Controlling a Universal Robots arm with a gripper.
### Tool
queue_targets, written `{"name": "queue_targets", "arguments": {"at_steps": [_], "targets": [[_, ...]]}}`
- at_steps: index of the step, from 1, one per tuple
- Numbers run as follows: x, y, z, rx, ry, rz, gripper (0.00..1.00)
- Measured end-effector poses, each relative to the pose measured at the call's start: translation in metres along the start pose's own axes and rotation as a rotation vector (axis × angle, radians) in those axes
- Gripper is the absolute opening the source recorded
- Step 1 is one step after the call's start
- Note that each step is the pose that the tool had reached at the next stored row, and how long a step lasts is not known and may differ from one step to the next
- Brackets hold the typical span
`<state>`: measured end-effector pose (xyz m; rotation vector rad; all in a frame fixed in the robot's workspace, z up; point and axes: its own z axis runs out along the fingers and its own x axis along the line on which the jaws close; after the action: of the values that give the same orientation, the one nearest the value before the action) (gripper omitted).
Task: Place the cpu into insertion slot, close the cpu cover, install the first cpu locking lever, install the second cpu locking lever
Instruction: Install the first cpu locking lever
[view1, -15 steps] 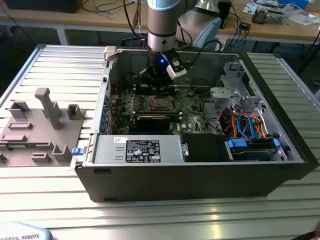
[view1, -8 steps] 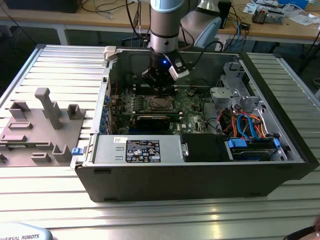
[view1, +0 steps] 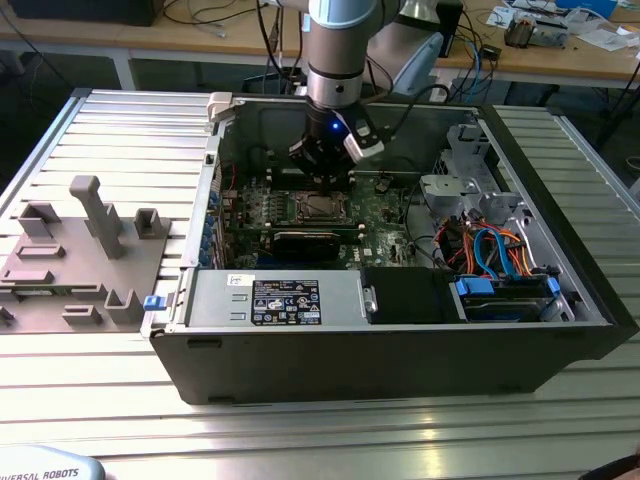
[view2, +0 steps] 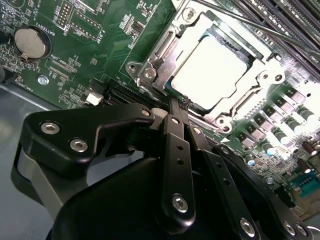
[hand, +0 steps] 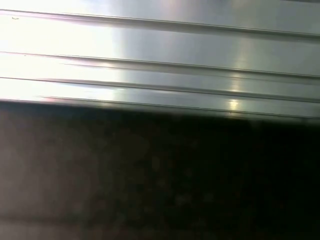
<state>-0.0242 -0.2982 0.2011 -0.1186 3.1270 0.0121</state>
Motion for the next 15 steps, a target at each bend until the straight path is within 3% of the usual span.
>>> {"name": "queue_targets", "arguments": {"at_steps": [3, 9, 15], "targets": [[-0.0024, -0.0001, 0.0003, -0.0002, -0.0005, -0.001, 0.11], [-0.0025, 0.0001, -0.0062, -0.0005, -0.0004, -0.001, 0.11], [-0.002, 0.0, -0.0055, -0.005, -0.0007, -0.001, 0.11]]}}
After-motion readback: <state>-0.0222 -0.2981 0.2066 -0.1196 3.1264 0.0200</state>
